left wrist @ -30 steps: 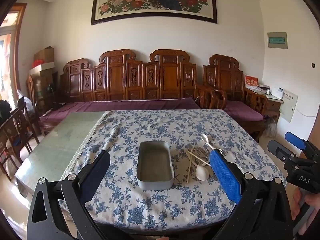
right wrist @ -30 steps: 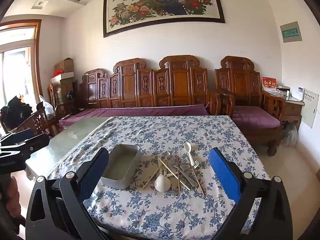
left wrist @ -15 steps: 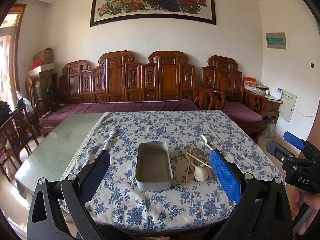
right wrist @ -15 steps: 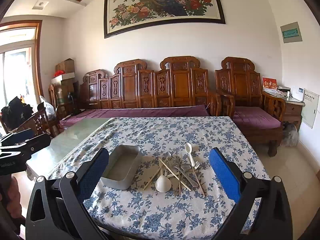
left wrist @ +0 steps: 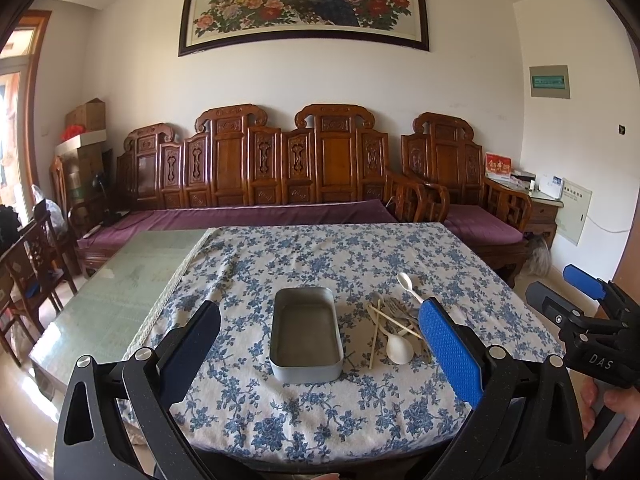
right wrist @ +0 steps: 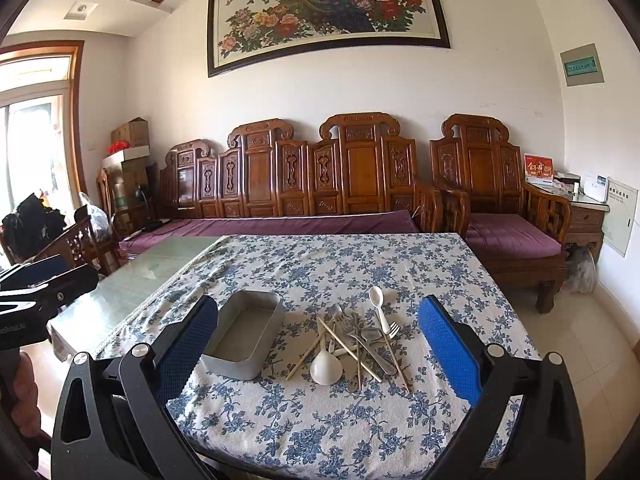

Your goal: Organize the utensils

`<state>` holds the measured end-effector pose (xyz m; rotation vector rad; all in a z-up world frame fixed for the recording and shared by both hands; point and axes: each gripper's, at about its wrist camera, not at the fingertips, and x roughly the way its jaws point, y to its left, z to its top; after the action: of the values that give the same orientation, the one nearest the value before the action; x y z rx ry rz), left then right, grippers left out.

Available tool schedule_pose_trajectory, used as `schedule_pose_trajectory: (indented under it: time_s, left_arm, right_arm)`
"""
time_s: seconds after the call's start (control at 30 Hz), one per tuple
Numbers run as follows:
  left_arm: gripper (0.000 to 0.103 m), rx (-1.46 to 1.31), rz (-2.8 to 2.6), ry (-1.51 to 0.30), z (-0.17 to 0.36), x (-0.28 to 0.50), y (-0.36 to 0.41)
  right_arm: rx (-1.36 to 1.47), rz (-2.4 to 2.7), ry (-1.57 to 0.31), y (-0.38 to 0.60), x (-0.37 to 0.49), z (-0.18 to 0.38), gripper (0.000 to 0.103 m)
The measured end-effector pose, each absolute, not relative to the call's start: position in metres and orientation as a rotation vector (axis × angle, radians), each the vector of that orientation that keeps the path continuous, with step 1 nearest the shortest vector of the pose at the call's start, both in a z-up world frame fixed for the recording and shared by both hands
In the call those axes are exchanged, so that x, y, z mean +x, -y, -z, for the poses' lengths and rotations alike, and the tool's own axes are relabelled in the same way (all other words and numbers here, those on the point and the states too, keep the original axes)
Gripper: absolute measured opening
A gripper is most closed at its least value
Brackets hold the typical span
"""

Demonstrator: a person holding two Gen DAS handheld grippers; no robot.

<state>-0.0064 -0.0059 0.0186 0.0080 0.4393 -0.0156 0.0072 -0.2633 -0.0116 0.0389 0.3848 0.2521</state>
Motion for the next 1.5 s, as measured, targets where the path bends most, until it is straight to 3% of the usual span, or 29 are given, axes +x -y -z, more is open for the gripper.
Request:
schedule_pose_trajectory:
  time_s: [1.5]
  left_arm:
    - [0.097, 0.013, 0.028, -0.430, -0.021, -0.012, 0.011]
  right_arm:
    - [0.040, -0.254, -0.379, 0.261, 0.004, 0.002, 0.100]
